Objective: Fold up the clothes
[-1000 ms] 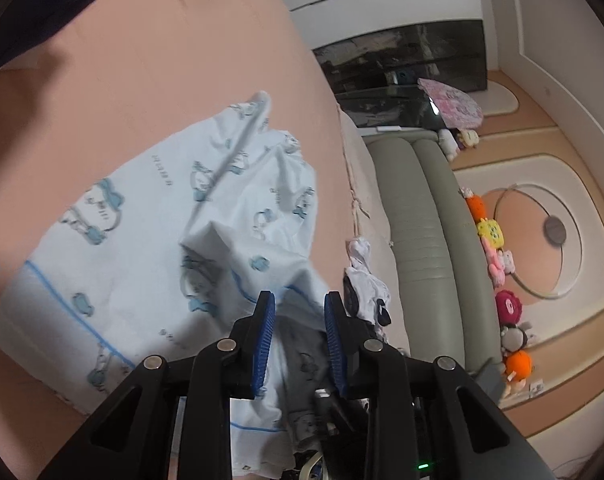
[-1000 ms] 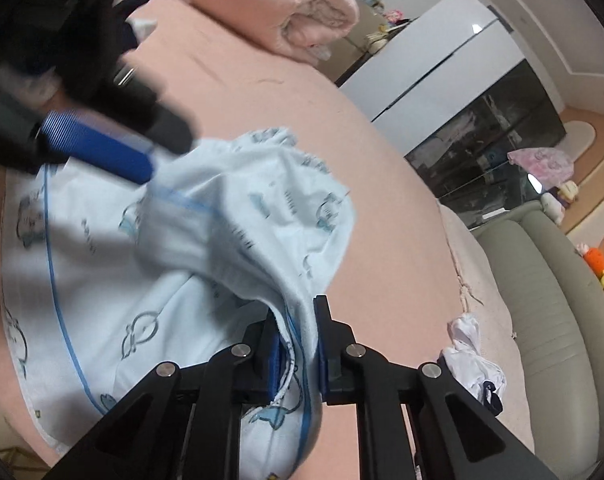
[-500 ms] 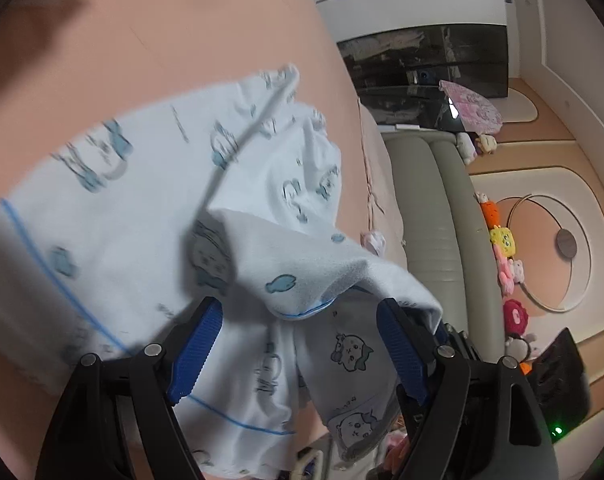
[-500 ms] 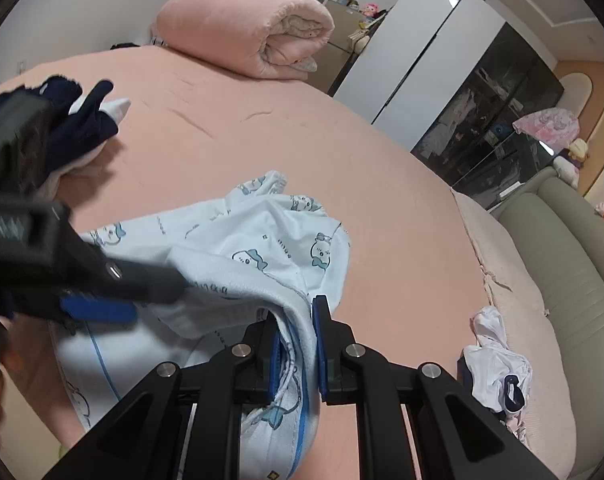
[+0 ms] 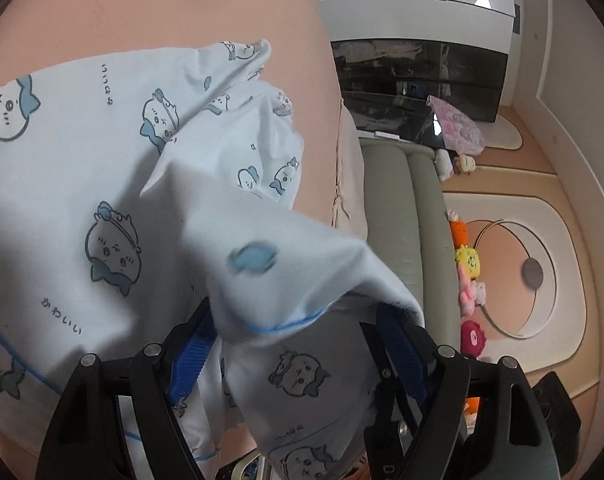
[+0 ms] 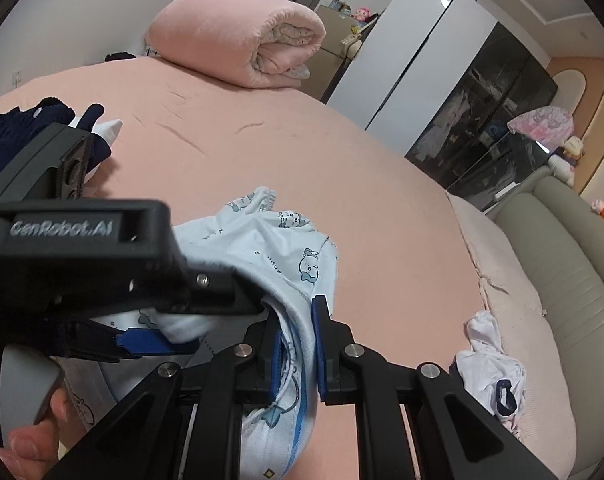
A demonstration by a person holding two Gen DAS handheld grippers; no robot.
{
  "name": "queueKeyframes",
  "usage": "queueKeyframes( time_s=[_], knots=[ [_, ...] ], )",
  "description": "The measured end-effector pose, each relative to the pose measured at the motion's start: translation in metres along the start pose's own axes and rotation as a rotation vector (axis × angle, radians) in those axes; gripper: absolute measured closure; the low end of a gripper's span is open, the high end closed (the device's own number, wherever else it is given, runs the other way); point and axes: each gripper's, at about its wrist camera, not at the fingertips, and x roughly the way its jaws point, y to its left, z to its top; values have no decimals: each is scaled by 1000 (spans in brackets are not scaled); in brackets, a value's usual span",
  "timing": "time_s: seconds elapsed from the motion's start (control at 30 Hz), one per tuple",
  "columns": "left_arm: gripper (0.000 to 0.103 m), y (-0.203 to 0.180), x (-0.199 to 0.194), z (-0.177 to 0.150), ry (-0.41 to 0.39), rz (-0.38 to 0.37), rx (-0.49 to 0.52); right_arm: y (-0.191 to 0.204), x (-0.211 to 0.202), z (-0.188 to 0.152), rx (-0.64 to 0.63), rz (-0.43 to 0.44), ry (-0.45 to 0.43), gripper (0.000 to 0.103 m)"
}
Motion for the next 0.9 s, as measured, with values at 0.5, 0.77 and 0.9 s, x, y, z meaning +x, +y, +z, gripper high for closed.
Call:
queueKeyframes(
  time_s=[0.5, 0.77, 0.9],
  knots=[
    [24, 32, -38, -4, -44, -115, -146, -4, 10, -5, 36, 28, 37, 92],
    [24, 17, -9, -4, 16, -137, -138, -8, 8, -7, 66, 50, 40, 92],
    [24, 17, 0, -2, 11, -80, -115, -12, 4, -4, 78, 61, 29, 92]
  ],
)
